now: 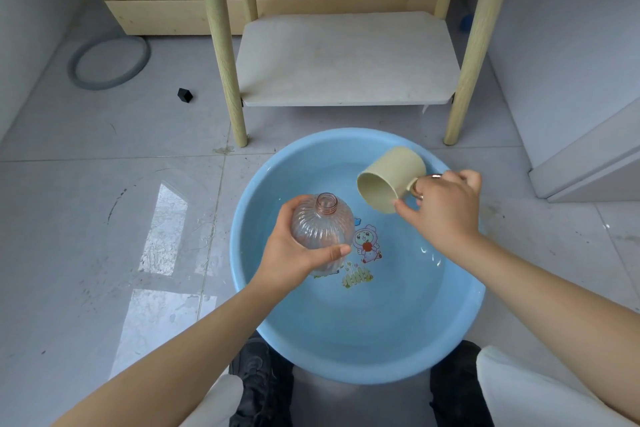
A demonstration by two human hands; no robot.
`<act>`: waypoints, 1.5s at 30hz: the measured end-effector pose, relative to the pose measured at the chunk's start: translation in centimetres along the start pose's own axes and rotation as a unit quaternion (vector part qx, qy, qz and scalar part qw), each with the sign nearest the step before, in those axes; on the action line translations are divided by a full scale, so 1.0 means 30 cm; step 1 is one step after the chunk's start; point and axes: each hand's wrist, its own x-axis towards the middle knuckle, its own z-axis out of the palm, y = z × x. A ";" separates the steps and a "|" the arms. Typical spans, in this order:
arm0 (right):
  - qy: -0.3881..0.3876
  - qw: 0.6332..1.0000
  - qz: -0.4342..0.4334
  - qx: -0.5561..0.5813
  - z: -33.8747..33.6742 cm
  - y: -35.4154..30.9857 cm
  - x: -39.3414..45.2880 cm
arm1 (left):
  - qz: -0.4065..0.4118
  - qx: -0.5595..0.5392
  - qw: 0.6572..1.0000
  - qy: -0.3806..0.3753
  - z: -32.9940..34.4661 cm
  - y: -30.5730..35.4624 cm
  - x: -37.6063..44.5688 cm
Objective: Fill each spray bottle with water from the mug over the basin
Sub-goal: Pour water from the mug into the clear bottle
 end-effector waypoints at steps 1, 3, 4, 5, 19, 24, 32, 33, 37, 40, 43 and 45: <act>-0.031 0.999 -0.007 -0.037 0.016 0.009 -0.011 | -0.001 0.003 1.000 0.001 -0.002 -0.001 0.000; -0.077 0.991 -0.020 -0.105 0.036 0.016 -0.026 | -0.001 0.005 1.000 0.002 -0.005 -0.003 0.001; -0.092 0.987 -0.030 -0.127 0.041 0.015 -0.029 | 0.000 0.005 1.000 0.003 -0.006 -0.004 0.002; -0.101 0.984 -0.042 -0.139 0.043 0.012 -0.032 | 0.000 0.005 1.000 0.003 -0.006 -0.004 0.002; -0.199 0.978 0.062 -0.010 0.031 -0.019 -0.049 | 0.000 0.006 1.000 0.002 -0.008 -0.009 0.001; -0.255 0.919 0.238 0.184 -0.030 -0.019 -0.016 | 0.000 0.007 1.000 0.001 -0.003 -0.005 0.005; -0.172 0.895 0.224 0.345 -0.139 -0.045 0.022 | 0.000 0.010 1.000 -0.005 0.013 0.009 0.004; -0.162 0.900 0.206 0.348 -0.150 -0.053 0.026 | 0.001 0.009 1.000 -0.006 0.015 0.012 0.005; -0.114 0.911 0.170 0.359 -0.177 -0.084 0.029 | 0.006 0.008 1.000 -0.006 0.020 0.013 0.008; -0.063 0.931 0.121 0.338 -0.193 -0.109 0.030 | 0.008 0.008 1.000 -0.010 0.021 0.007 0.010; -0.025 0.952 0.070 0.296 -0.200 -0.129 0.032 | 0.005 0.010 1.000 -0.011 0.018 0.003 0.011; 0.003 0.960 0.049 0.275 -0.195 -0.135 0.033 | 0.006 0.010 1.000 -0.012 0.017 0.003 0.010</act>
